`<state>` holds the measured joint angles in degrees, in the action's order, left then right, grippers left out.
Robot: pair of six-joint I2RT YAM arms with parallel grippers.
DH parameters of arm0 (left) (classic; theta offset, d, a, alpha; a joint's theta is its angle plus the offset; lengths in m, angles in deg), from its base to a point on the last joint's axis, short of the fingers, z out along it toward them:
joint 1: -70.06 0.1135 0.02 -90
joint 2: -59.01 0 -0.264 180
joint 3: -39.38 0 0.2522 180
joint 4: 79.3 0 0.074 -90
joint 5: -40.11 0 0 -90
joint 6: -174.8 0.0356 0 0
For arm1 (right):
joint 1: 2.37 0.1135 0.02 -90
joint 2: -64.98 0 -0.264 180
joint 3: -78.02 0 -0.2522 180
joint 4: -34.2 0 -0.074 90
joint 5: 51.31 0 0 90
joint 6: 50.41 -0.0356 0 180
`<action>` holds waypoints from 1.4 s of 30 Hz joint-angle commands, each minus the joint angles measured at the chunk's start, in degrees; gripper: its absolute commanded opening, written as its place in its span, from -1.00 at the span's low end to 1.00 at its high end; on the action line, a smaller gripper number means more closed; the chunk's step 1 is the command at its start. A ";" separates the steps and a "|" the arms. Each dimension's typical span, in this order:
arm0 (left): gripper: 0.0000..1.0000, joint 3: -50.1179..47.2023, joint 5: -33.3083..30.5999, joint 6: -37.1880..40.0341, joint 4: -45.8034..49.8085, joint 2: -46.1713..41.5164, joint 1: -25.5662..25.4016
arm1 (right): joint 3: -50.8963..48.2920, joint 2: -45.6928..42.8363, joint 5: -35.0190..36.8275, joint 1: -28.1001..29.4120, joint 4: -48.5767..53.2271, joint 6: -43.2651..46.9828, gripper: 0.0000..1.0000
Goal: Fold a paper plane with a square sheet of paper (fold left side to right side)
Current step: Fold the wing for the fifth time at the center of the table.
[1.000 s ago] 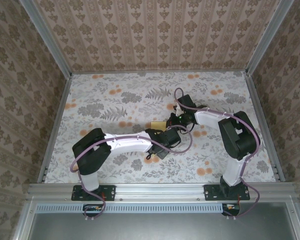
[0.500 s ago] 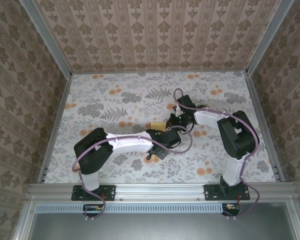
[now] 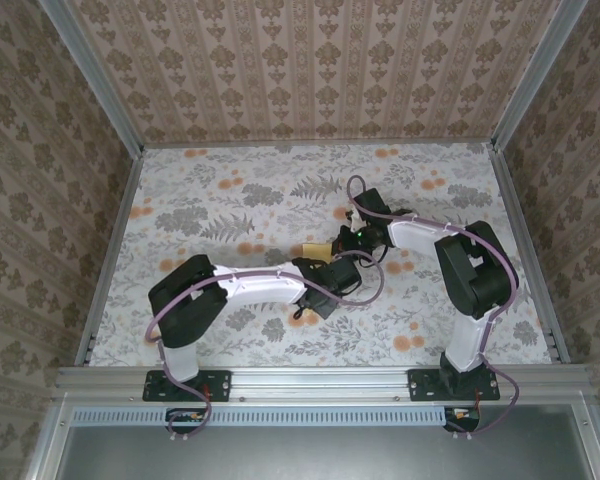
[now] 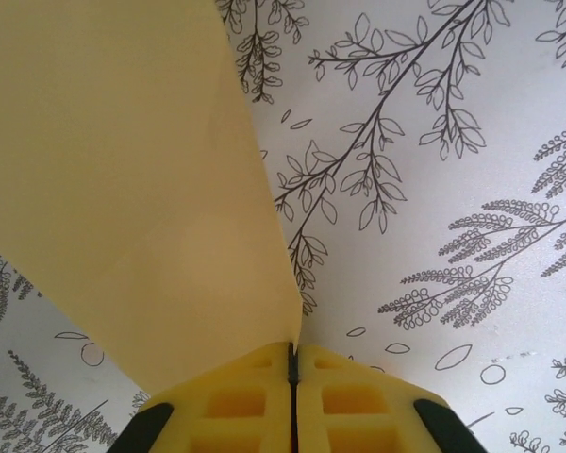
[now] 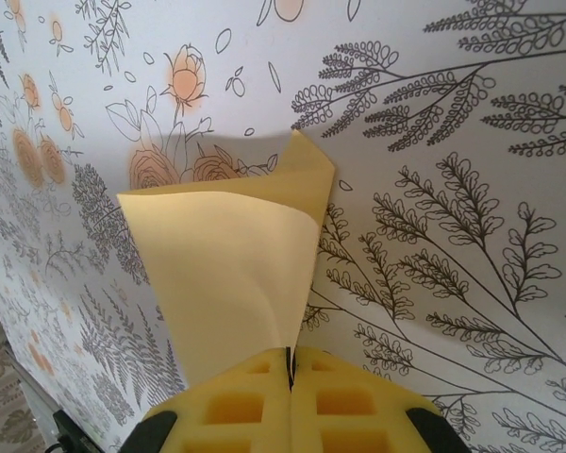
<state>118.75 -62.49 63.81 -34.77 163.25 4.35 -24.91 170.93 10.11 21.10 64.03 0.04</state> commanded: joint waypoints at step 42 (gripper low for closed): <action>-1.00 -27.56 43.28 -23.93 -49.34 -11.88 20.37 | -27.66 -24.17 8.01 -1.63 -18.90 5.54 0.41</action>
<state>92.78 -24.09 43.33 -77.02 152.68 23.54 -51.38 148.26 19.70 18.54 48.82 6.36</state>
